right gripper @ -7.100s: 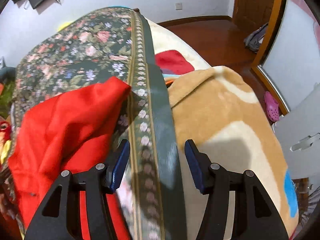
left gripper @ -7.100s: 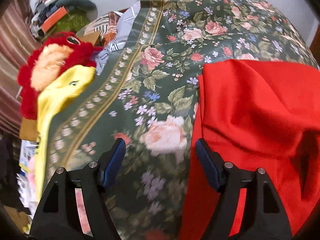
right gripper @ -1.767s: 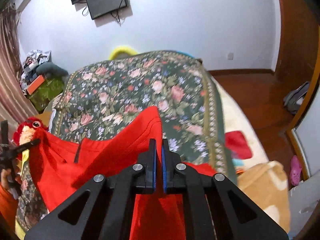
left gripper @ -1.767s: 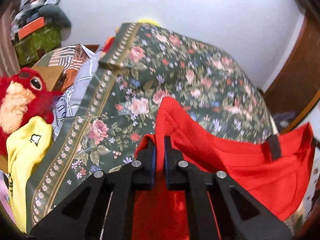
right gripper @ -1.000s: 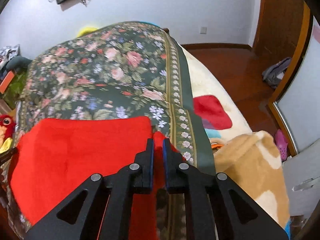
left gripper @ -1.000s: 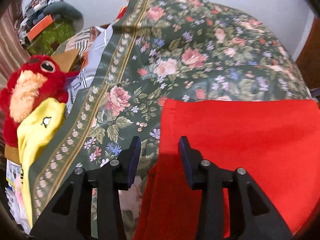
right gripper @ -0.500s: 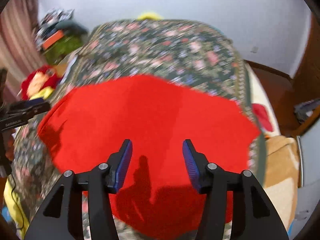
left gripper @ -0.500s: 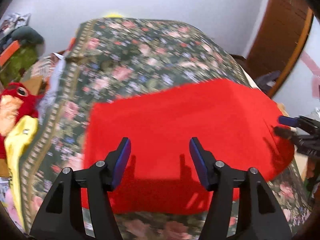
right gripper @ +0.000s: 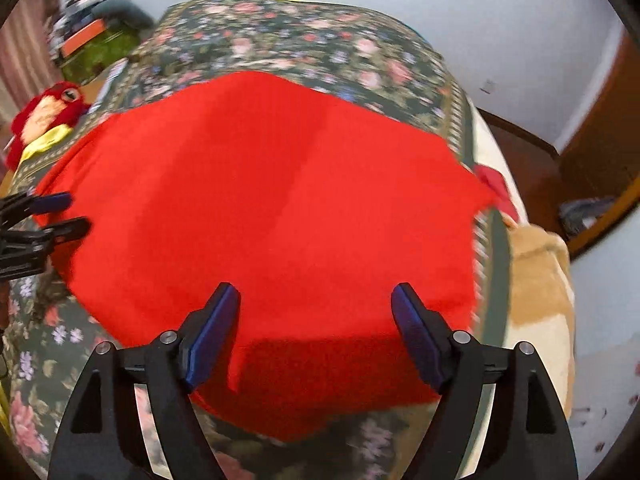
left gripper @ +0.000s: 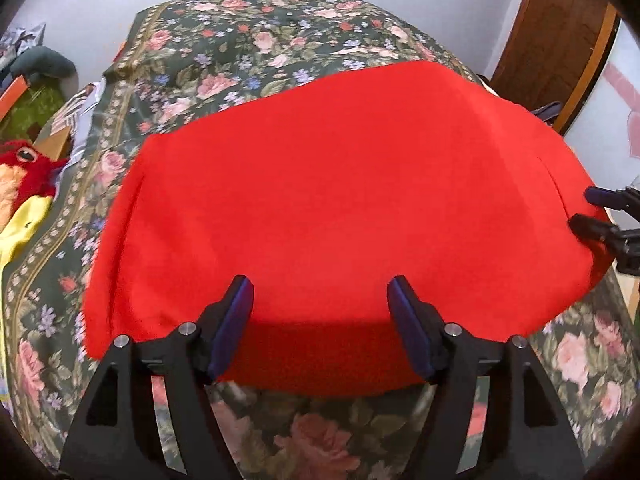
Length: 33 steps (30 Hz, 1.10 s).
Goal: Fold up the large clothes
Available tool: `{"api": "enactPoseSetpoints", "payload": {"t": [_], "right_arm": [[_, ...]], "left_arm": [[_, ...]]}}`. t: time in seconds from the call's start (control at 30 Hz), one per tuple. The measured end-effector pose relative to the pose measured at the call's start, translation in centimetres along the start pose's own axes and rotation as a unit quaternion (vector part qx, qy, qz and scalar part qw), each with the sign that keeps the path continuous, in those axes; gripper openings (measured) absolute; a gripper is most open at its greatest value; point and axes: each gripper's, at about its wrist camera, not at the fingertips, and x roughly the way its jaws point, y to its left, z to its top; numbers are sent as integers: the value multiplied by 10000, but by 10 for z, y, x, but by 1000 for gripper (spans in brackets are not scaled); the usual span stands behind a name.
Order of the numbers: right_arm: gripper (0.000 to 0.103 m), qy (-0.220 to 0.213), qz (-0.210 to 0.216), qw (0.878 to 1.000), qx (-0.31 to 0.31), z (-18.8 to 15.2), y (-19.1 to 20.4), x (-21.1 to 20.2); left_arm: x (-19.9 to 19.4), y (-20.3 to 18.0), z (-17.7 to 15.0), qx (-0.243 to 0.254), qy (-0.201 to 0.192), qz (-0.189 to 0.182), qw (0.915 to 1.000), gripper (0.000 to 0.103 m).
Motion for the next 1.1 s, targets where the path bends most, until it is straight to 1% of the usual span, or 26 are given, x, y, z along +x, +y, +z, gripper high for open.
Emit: {"api": "enactPoseSetpoints", "payload": {"t": [0.1, 0.2, 0.27, 0.33, 0.37, 0.4, 0.47, 0.53, 0.63, 0.7, 0.73, 0.77, 0.83, 0.87, 0.9, 0.97, 1.07, 1.1], "right_arm": [[77, 41, -195, 9997, 170, -9, -14, -6], [78, 66, -257, 9990, 352, -17, -28, -13], [79, 111, -228, 9982, 545, -23, -42, -17], [79, 168, -309, 9967, 735, -28, -53, -19], [79, 177, -340, 9960, 806, -30, -58, -21], [79, 190, -369, 9951, 900, -33, -64, -24], [79, 203, -479, 9934, 1023, -36, -69, -29], [79, 152, -586, 9923, 1084, -37, -73, -38], [79, -34, -498, 9919, 1170, -32, -74, -53], [79, -212, -405, 9917, 1203, -27, -71, -64], [79, -282, -362, 9918, 1196, -25, -68, -67], [79, -351, -322, 9919, 1179, -22, -66, -70], [80, -492, -252, 9924, 1104, -16, -59, -75], [80, -545, -226, 9926, 1063, -13, -56, -76], [82, -607, -191, 9929, 1001, -10, -50, -77], [83, -668, -126, 9936, 897, -4, -43, -75], [83, -660, -32, 9952, 728, 1, -33, -69], [83, -631, -8, 9958, 660, 3, -29, -65]], "left_arm": [[-6, 16, -6, -248, 34, 209, 9995, 81], [-14, 40, -14, -661, 89, 195, 9976, 81], [-22, 60, -22, -952, 123, 414, 9945, 81], [-29, 74, -29, -1115, 130, 627, 9917, 81], [-35, 85, -34, -1287, 142, 741, 9888, 81], [-39, 91, -38, -1418, 147, 759, 9869, 81], [-50, 107, -47, -1815, 140, 595, 9815, 81], [-61, 113, -52, -2049, 59, 428, 9778, 81], [-75, 117, -57, -2353, -96, 105, 9718, 81], [-75, 116, -54, -2553, -108, -465, 9657, 81], [-75, 115, -53, -2677, -124, -746, 9605, 81], [-71, 114, -54, -2813, -121, -1072, 9535, 81], [-63, 110, -52, -2966, -82, -1437, 9441, 81], [-56, 109, -51, -3077, -48, -1629, 9374, 81], [-50, 108, -50, -3151, -19, -1739, 9330, 81], [-33, 110, -51, -3396, 79, -2090, 9170, 81], [-12, 116, -55, -3767, 183, -2260, 8982, 81], [-5, 119, -57, -3897, 184, -2170, 8948, 81]]}}
